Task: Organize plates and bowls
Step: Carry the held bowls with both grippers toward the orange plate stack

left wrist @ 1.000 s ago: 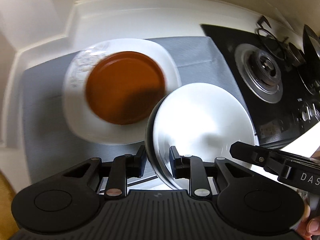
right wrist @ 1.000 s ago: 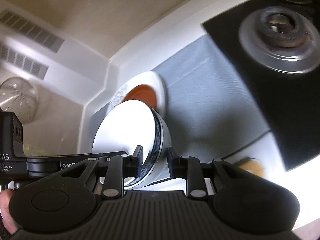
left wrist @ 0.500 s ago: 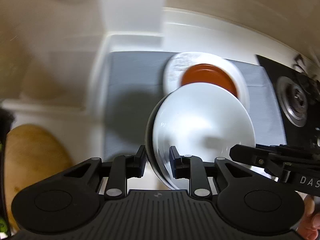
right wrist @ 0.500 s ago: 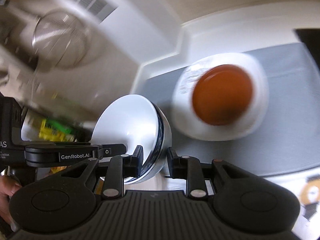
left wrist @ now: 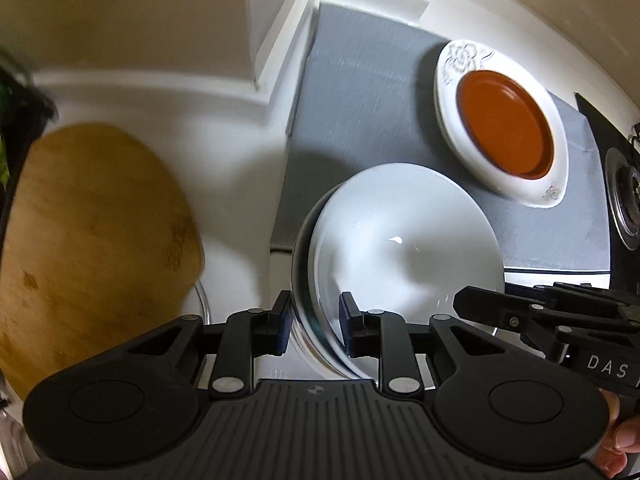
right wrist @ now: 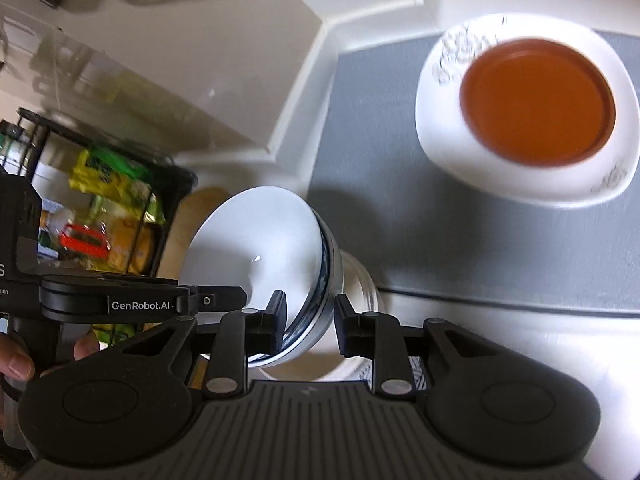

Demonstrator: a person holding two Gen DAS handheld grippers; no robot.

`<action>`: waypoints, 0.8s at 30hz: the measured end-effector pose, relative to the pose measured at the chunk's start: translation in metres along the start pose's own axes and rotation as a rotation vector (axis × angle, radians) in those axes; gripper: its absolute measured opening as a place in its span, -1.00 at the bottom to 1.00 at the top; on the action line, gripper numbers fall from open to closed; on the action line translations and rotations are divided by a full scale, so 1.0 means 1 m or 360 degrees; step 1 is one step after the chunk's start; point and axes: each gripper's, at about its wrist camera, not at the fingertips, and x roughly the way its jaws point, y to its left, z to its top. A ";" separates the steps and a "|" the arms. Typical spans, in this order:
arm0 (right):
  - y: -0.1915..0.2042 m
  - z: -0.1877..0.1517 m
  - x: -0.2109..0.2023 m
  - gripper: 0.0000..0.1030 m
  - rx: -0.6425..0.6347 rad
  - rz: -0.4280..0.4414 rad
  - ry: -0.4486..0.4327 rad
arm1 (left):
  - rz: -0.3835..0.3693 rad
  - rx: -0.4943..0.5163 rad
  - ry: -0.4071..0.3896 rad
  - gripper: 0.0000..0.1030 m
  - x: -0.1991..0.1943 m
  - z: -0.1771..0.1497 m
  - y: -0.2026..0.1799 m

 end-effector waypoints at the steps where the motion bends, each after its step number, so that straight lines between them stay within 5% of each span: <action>1: 0.001 -0.002 0.002 -0.46 -0.0021 -0.0017 0.0013 | 0.0003 0.0008 0.0003 -0.49 0.002 -0.001 -0.001; 14: 0.011 -0.013 0.017 -0.48 -0.0321 -0.0174 0.0089 | -0.0037 -0.0019 0.0011 -0.49 0.022 -0.025 0.004; 24: 0.011 -0.010 0.013 -0.44 -0.0341 -0.0139 0.0137 | -0.0136 -0.0059 0.0004 -0.49 0.024 -0.022 0.018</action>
